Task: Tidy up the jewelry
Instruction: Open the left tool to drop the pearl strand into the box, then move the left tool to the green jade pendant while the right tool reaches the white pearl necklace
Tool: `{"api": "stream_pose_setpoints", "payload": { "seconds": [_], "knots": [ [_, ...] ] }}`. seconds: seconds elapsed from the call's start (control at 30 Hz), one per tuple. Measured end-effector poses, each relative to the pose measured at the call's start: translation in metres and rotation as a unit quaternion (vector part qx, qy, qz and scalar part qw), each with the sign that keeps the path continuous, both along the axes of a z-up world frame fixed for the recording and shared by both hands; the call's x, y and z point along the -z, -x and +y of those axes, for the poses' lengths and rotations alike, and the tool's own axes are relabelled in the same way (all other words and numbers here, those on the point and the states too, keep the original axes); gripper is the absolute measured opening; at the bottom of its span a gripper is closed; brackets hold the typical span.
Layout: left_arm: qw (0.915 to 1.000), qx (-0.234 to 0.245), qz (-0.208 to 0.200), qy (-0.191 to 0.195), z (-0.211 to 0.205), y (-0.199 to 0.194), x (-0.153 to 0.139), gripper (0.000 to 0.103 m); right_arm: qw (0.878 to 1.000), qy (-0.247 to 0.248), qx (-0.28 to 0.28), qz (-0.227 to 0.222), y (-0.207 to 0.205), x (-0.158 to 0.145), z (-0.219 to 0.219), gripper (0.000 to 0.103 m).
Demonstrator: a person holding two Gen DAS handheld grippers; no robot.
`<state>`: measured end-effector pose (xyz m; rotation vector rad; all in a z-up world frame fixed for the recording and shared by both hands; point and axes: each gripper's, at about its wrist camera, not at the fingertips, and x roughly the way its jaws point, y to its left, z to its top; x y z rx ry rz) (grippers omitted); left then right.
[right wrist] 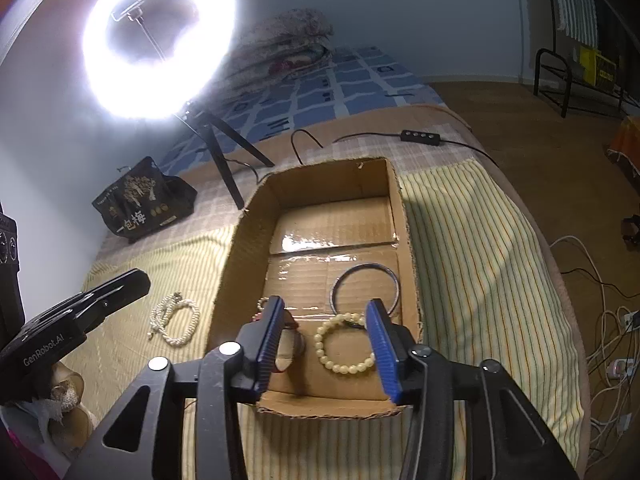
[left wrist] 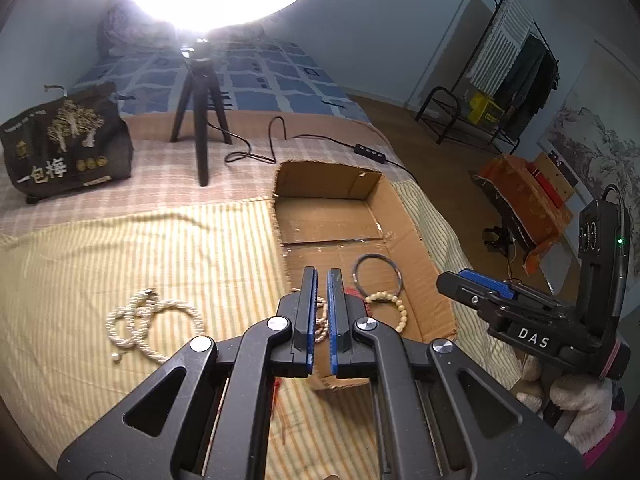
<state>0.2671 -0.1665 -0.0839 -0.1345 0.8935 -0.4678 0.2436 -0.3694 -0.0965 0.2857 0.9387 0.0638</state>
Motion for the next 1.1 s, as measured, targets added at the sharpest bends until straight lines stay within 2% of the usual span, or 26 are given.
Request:
{"api": "stream_pose_setpoints", "payload": {
  "seconds": [0.23, 0.3, 0.33, 0.37, 0.4, 0.47, 0.8, 0.97, 1.1],
  "knots": [
    [0.9987, -0.019, -0.032, -0.034, 0.035, 0.010, -0.016, 0.004, 1.000, 0.006, -0.015, -0.020, 0.010, -0.013, 0.023, 0.074],
    [0.9981, -0.025, -0.037, -0.043, 0.047, 0.012, -0.020, 0.023, 0.999, 0.008, -0.022, -0.026, 0.012, -0.018, 0.031, 0.081],
    [0.9977, -0.027, -0.041, -0.046, 0.056, 0.014, -0.022, 0.040, 0.999, 0.009, -0.026, -0.028, 0.013, -0.020, 0.036, 0.086],
    [0.9974, -0.029, -0.044, -0.049, 0.062, 0.015, -0.023, 0.050, 0.999, 0.011, -0.029, -0.030, 0.013, -0.021, 0.041, 0.088],
    [0.9968, -0.034, -0.048, -0.055, 0.069, 0.017, -0.025, 0.052, 0.999, 0.012, -0.031, -0.033, 0.013, -0.023, 0.045, 0.091],
    [0.9954, -0.044, -0.053, -0.065, 0.083, 0.020, -0.028, 0.053, 0.998, 0.016, -0.038, -0.037, 0.013, -0.025, 0.056, 0.095],
    [0.9913, -0.092, -0.048, -0.081, 0.152, 0.024, -0.021, 0.053, 0.992, 0.054, -0.085, -0.074, 0.012, -0.023, 0.113, 0.095],
    [0.9902, -0.107, -0.034, -0.083, 0.176, 0.025, -0.013, 0.053, 0.990, 0.050, -0.093, -0.092, 0.007, -0.022, 0.133, 0.095],
    [0.9893, -0.121, -0.020, -0.080, 0.191, 0.024, -0.006, 0.053, 0.992, 0.041, -0.090, -0.081, -0.002, -0.018, 0.145, 0.095]
  ]
}}
